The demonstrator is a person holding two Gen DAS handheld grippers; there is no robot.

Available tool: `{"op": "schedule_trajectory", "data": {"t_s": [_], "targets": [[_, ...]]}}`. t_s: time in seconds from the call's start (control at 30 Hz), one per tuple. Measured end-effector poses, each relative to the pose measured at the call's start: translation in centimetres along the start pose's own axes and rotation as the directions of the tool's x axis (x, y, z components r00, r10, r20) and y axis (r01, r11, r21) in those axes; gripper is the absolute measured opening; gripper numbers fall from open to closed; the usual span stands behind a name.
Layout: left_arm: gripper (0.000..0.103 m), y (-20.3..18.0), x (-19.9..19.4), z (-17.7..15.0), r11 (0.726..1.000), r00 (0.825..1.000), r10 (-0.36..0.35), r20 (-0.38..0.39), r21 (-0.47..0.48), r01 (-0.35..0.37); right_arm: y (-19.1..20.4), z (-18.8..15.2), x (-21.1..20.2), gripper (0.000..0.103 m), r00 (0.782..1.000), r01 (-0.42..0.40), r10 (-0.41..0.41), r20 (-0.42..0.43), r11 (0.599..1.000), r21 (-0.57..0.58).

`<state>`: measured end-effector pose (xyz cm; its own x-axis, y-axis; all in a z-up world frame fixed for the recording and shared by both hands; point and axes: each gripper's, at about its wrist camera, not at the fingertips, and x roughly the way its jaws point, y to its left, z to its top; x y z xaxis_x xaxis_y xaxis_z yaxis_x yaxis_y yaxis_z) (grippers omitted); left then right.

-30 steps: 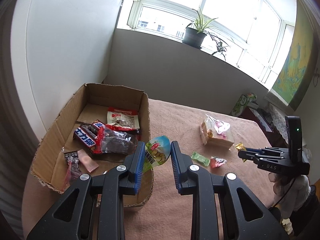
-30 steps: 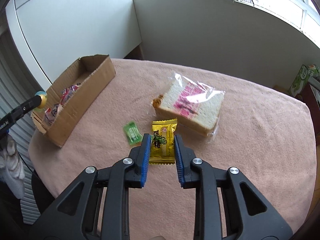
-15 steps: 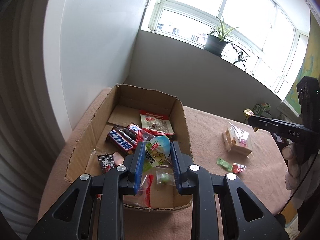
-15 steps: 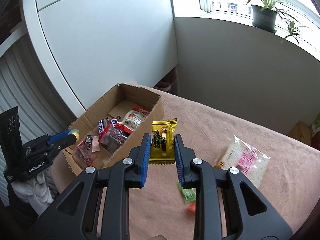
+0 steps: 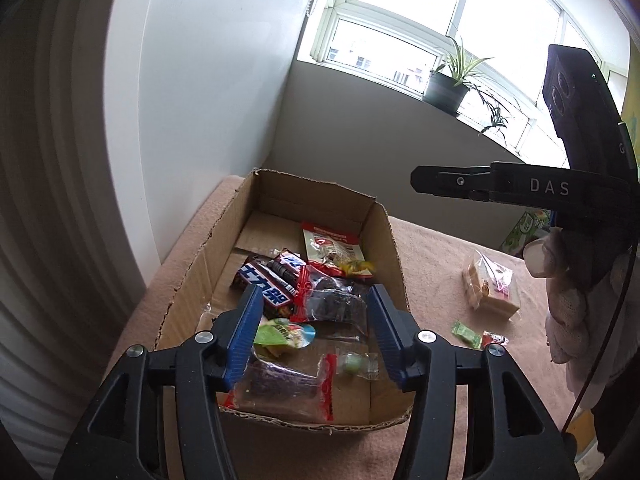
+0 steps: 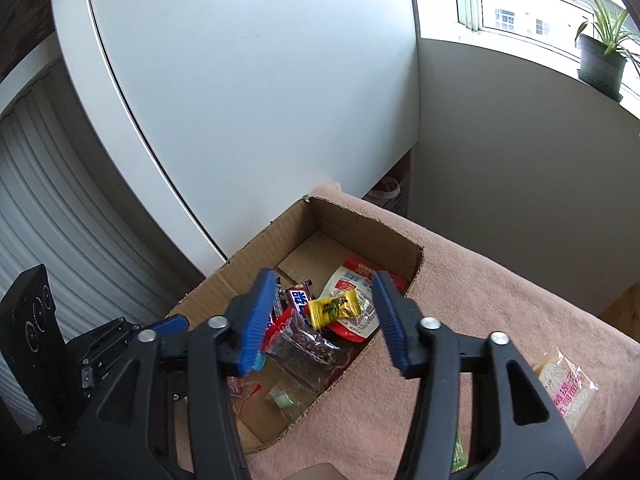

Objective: Organize snacks
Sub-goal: 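Carry both items into the cardboard box and open both tools, then move both tools back toward the remaining snacks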

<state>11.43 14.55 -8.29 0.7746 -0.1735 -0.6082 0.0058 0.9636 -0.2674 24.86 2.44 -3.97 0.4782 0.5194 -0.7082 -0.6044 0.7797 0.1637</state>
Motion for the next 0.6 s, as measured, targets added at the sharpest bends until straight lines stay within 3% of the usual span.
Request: {"op": "schedule_trajectory", "data": {"t_s": [0.2, 0.6], "targets": [[0.054, 0.0, -0.3, 0.0, 1.0, 1.0, 0.01, 0.006, 0.005, -0.01, -0.2, -0.2, -0.5, 0.077, 1.0, 0.019, -0.019, 0.004, 1.0, 0.003], [0.054, -1.9, -1.2, -0.2, 0.999, 1.0, -0.001, 0.02, 0.04, 0.0, -3.0, -3.0, -5.0, 0.078, 0.994, 0.106, -0.107, 0.028, 0.994, 0.02]]}}
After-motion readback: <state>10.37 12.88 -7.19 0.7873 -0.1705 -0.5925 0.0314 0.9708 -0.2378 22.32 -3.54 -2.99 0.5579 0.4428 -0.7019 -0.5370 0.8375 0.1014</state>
